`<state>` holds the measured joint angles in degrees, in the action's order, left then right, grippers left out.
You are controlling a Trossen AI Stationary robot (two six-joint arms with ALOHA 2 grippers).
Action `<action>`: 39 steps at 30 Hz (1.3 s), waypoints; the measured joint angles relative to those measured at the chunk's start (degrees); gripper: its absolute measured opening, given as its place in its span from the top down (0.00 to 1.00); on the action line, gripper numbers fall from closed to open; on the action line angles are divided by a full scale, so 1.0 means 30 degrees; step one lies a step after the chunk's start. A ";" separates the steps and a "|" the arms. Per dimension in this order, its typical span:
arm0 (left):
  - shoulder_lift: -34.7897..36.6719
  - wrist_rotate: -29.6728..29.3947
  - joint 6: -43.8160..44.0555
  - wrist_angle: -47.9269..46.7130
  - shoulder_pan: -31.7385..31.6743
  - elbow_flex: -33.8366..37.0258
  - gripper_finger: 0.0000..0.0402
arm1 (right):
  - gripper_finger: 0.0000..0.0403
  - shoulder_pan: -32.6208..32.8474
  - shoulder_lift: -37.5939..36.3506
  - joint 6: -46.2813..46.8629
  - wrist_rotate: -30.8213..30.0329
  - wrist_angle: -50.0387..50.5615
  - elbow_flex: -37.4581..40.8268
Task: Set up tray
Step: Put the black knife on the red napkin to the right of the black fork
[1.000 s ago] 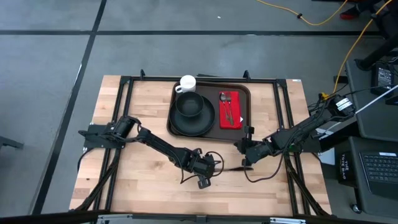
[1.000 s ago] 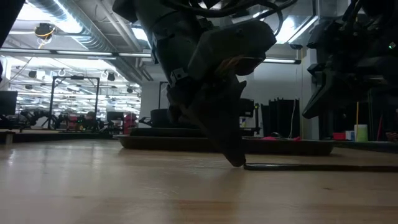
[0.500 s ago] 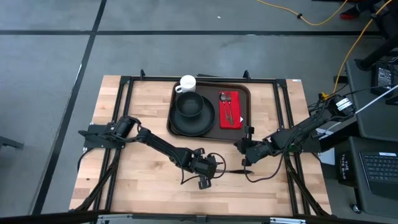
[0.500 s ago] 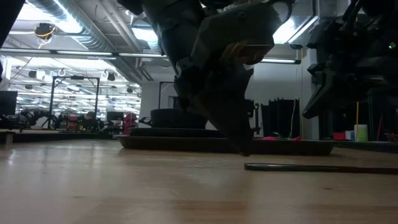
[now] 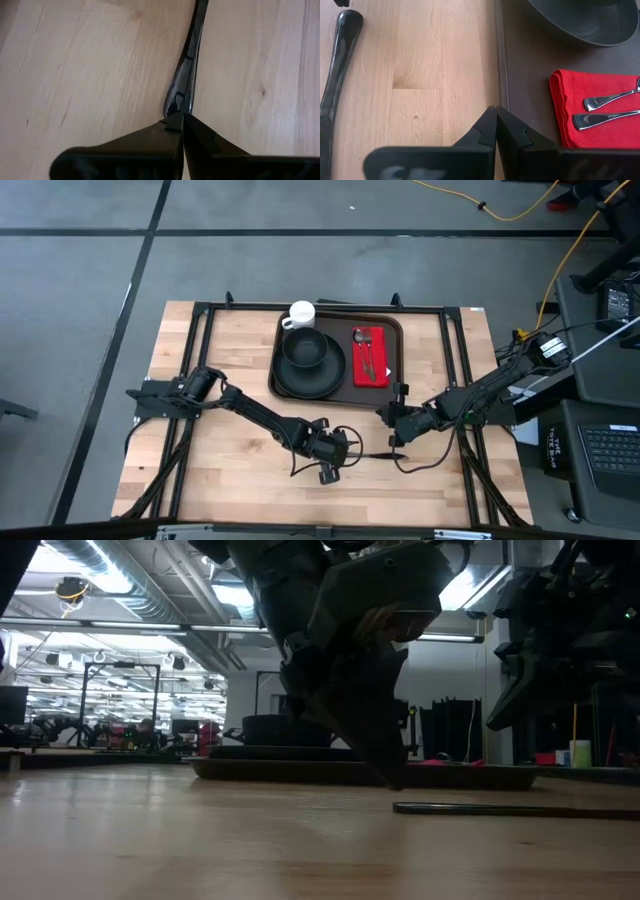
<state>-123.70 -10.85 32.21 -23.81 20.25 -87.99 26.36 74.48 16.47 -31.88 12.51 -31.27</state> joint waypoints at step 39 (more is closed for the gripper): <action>-0.0569 -0.0407 -0.1395 0.0836 -0.0166 0.0022 1.00 | 0.97 -0.0003 0.0000 0.0066 -0.0015 -0.0084 0.0000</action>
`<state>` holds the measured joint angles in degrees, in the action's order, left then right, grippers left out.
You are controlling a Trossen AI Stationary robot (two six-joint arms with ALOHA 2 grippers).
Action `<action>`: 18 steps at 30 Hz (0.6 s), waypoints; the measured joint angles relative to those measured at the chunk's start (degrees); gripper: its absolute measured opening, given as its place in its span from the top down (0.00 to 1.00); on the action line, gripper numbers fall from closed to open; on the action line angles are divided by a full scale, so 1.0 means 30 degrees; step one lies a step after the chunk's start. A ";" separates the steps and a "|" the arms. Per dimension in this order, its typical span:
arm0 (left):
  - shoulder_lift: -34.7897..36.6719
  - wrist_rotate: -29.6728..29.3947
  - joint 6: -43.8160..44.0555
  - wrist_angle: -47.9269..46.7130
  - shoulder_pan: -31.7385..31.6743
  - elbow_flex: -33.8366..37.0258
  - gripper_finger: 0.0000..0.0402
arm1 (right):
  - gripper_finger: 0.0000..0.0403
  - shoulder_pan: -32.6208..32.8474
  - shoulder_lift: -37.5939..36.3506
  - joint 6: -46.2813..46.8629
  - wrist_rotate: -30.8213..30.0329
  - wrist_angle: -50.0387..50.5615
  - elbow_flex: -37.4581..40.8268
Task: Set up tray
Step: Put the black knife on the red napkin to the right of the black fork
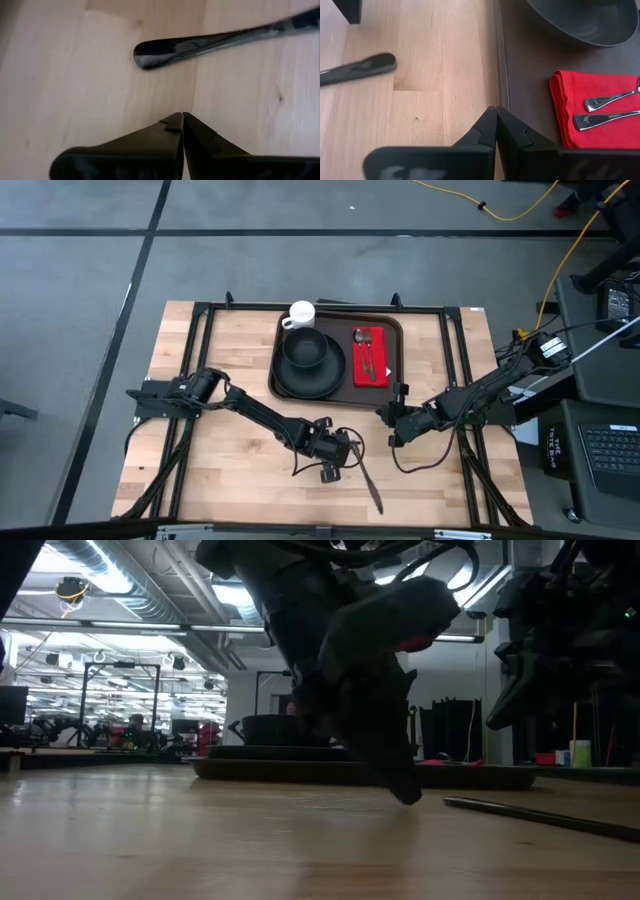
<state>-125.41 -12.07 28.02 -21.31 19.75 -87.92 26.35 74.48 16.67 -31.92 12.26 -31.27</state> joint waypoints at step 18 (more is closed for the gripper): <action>0.1035 -0.1142 -0.2322 -0.0611 -0.0025 -0.0022 1.00 | 0.97 0.0007 0.0000 0.0114 0.1184 -0.0724 0.0000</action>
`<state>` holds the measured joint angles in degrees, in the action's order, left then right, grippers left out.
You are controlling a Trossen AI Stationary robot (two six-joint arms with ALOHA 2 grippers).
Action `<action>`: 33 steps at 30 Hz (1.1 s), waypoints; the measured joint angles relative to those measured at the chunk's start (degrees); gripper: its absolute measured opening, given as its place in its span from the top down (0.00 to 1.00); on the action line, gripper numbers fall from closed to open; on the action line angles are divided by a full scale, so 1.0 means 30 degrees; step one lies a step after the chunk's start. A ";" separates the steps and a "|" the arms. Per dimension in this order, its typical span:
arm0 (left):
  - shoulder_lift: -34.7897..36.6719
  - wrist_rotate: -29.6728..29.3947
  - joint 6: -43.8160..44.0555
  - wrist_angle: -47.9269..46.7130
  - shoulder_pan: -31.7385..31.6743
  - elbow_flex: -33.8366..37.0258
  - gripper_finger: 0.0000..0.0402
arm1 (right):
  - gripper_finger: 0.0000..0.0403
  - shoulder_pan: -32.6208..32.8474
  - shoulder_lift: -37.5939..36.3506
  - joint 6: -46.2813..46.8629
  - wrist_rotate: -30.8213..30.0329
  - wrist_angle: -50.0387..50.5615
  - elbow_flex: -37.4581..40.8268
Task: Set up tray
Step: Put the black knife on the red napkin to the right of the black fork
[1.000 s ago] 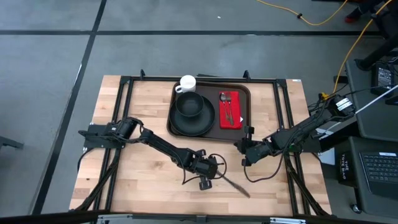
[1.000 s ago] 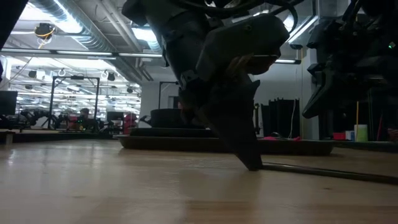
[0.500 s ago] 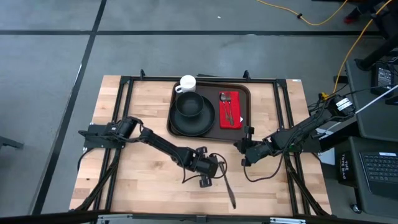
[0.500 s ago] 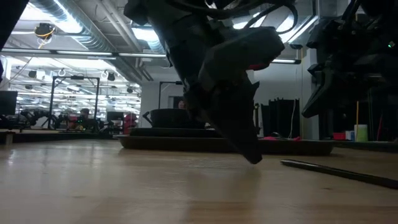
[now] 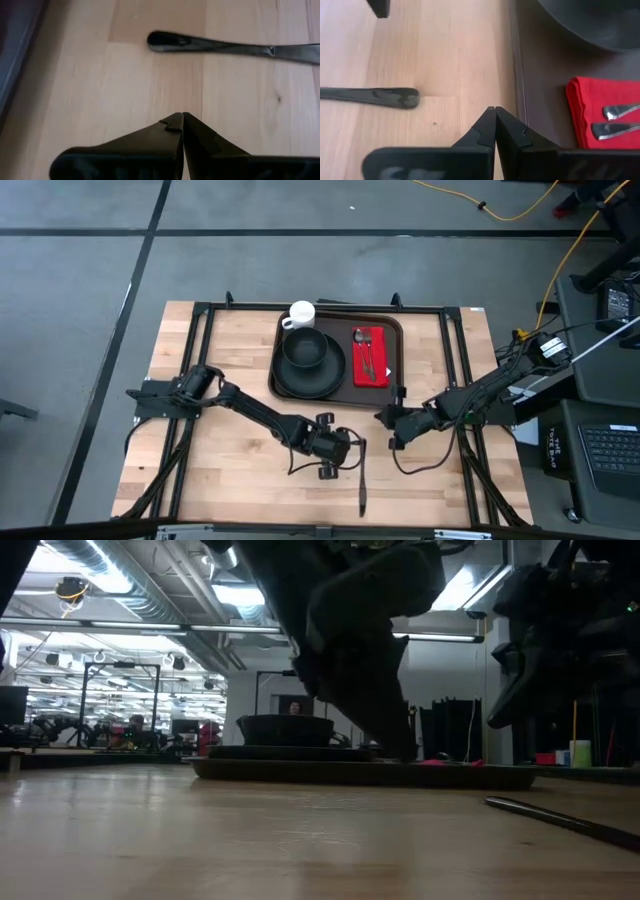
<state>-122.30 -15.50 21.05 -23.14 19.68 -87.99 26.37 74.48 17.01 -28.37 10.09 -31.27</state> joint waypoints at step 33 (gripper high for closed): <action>0.1875 -0.2596 0.2557 0.1399 0.1456 0.2652 0.99 | 0.71 -0.0007 0.2333 -1.0289 0.7619 0.0428 -0.3738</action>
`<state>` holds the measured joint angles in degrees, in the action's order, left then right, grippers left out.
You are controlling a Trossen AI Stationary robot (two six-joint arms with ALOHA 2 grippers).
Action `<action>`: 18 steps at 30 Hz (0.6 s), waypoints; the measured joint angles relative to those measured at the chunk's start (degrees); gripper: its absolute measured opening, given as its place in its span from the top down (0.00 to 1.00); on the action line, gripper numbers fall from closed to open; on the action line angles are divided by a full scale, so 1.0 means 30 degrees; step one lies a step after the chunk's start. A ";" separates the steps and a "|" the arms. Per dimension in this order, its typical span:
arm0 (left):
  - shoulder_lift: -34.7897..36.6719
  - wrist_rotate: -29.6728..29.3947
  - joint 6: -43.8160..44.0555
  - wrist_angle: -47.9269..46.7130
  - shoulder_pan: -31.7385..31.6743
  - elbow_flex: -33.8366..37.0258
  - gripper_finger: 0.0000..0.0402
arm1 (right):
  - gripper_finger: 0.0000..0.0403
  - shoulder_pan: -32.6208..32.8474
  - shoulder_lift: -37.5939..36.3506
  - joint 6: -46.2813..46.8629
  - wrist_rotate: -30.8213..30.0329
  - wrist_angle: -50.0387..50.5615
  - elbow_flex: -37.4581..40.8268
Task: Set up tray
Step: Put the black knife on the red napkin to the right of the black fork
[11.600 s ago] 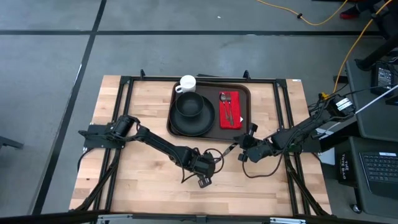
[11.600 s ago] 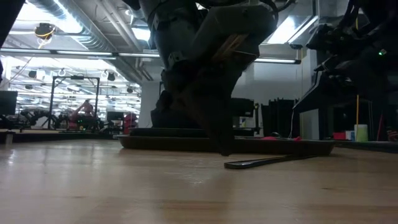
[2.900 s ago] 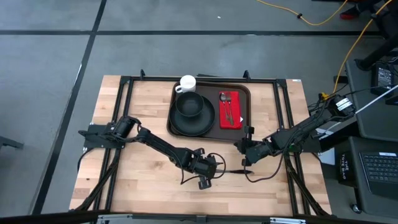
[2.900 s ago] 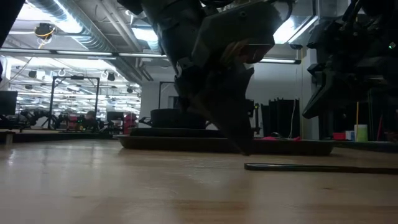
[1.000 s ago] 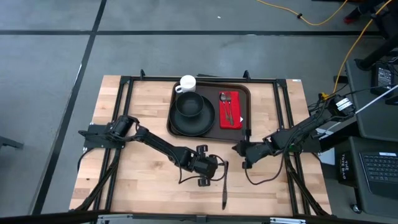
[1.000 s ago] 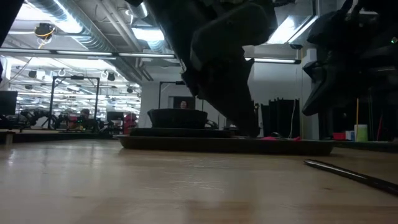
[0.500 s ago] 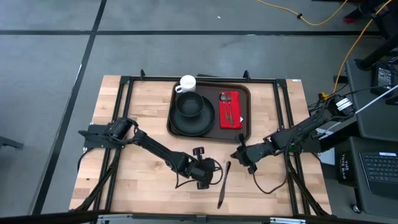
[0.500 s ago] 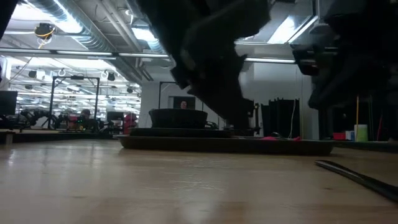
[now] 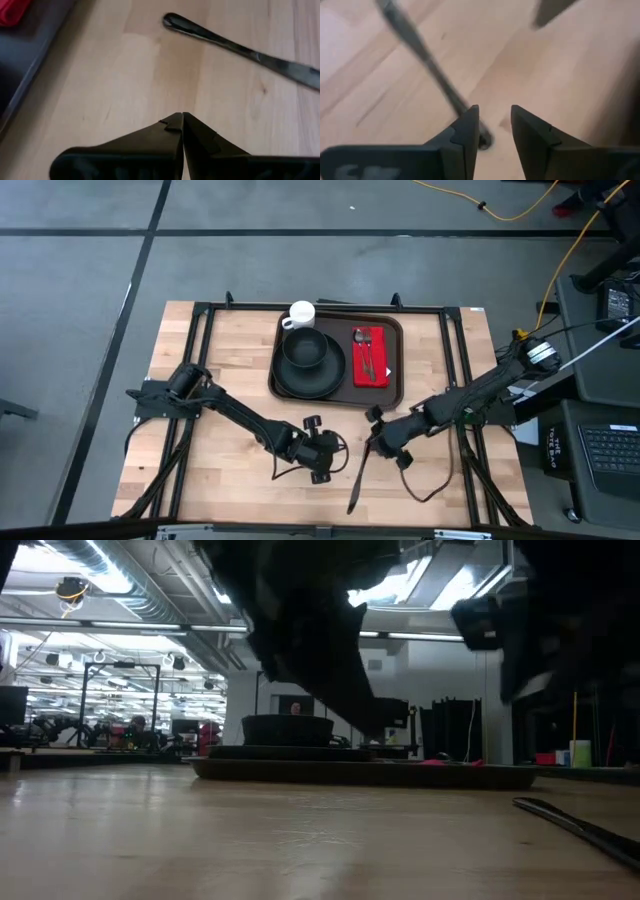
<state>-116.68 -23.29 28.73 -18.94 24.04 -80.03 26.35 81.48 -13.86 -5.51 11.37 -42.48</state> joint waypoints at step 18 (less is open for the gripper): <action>0.0020 0.0109 0.0679 0.0854 -0.0048 0.0015 0.99 | 0.69 0.0000 0.5305 -0.3051 0.0821 0.2495 -0.2251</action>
<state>-116.62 -22.96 30.76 -16.38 23.90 -79.99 26.35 97.39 -23.01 -3.05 18.86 -49.23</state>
